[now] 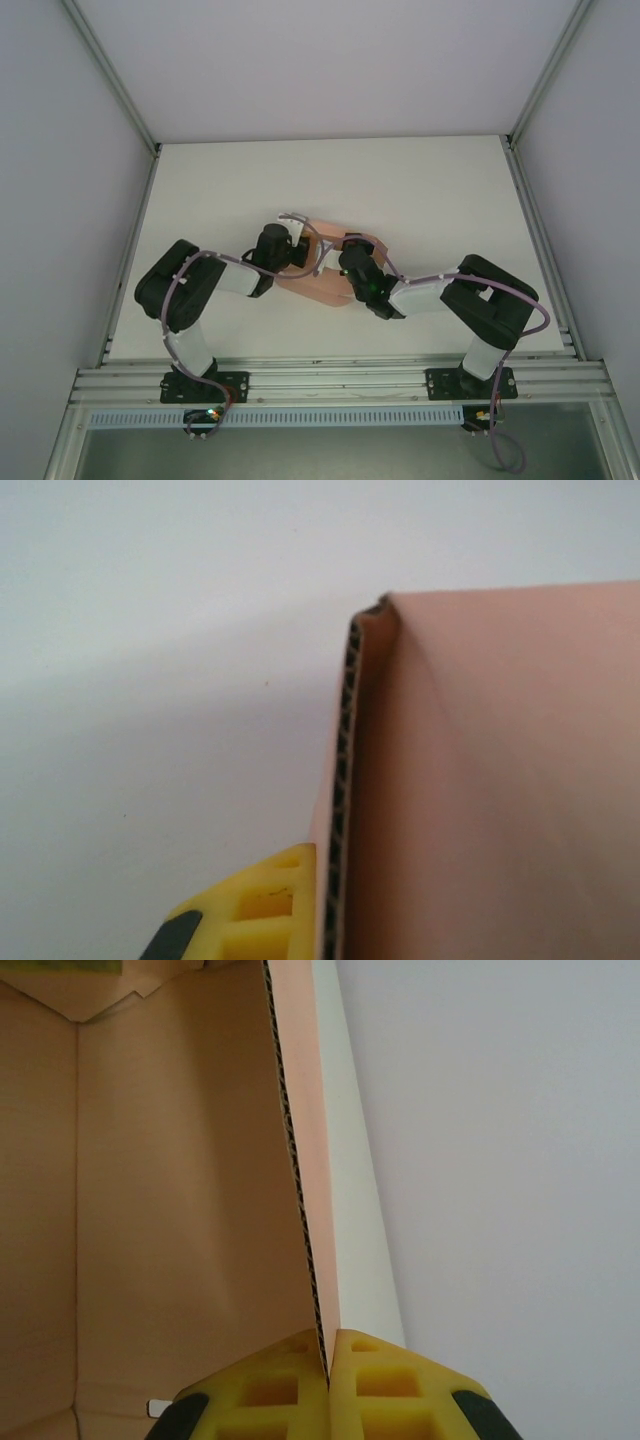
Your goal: Assemble paper box
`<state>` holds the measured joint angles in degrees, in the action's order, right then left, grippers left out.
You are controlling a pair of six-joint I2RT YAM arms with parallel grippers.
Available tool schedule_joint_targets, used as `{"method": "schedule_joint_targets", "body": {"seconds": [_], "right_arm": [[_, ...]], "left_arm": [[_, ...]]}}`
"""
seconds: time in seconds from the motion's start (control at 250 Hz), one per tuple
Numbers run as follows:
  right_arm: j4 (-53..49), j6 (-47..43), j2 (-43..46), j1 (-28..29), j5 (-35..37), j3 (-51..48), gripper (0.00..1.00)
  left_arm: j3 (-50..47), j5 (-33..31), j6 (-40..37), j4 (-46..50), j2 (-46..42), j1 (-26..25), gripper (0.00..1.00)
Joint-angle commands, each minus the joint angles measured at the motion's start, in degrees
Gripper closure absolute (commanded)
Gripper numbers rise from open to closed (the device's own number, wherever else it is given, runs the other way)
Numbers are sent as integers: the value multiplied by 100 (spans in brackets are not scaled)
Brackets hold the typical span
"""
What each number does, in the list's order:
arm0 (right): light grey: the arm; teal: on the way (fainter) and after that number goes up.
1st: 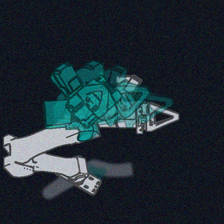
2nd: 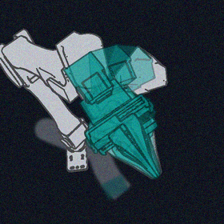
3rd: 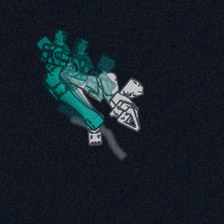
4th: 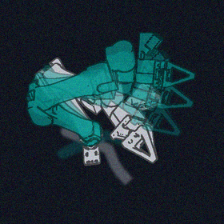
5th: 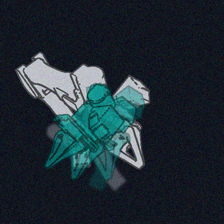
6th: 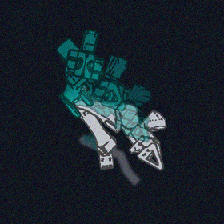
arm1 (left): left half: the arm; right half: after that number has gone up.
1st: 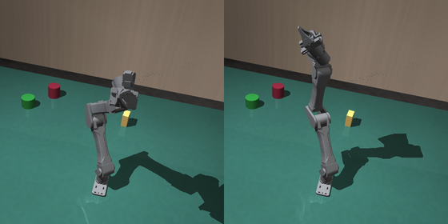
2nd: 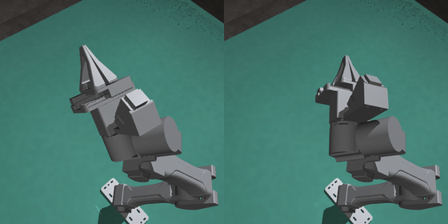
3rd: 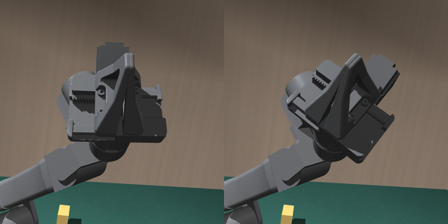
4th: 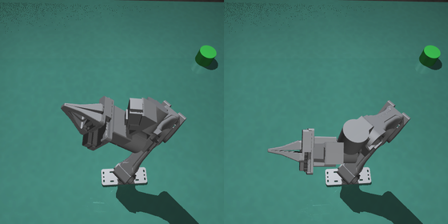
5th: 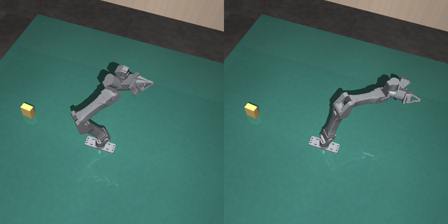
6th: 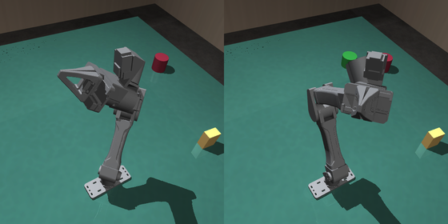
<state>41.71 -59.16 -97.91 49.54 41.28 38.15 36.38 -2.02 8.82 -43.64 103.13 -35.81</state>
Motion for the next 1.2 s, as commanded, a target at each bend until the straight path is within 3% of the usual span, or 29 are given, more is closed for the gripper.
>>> {"method": "schedule_joint_targets", "body": {"seconds": [0.0, 0.056, 0.128, 0.24, 0.323, 0.407, 0.495, 0.607, 0.675, 0.815, 0.978, 1.198], "right_arm": [[-1134, 489, -70, 74, -458, -163, 100], [-1252, 577, -55, 73, -471, -151, 100], [-1454, 738, 4, 71, -532, -133, 100], [-1501, 1103, 233, 21, -537, -150, 68], [-1890, 1564, 720, -65, -753, -150, 52], [-2673, 2186, 1423, -198, -1355, -98, 41], [-3348, 2756, 2223, -353, -2165, -112, 36], [-3943, 3298, 3118, -724, -3579, -210, 27], [-3986, 3544, 3425, -1050, -4302, -264, 26], [-3918, 4641, 3322, -1666, -4430, 123, 23], [-4417, 6214, 2014, -2208, -5147, 1365, 25], [-4962, 6799, 428, -2234, -5479, 2353, 34]], "left_arm": [[179, -913, 410, -404, 168, -37, 100], [256, -1401, 431, -161, 129, -122, 100], [311, -1334, 290, 60, 102, -123, 100], [183, -745, -33, -146, 94, -128, 100], [150, -459, -256, -117, 73, -146, 100], [106, -100, -450, -77, 39, -148, 100], [125, 184, -581, 59, 27, -154, 100], [168, 403, -629, 150, 51, -159, 100], [176, 485, -644, 119, 93, -162, 100], [57, 807, -737, -122, 108, -170, 100], [-87, 1194, -861, -466, 147, -188, 100], [18, 1188, -928, -179, 151, -214, 100]]}}
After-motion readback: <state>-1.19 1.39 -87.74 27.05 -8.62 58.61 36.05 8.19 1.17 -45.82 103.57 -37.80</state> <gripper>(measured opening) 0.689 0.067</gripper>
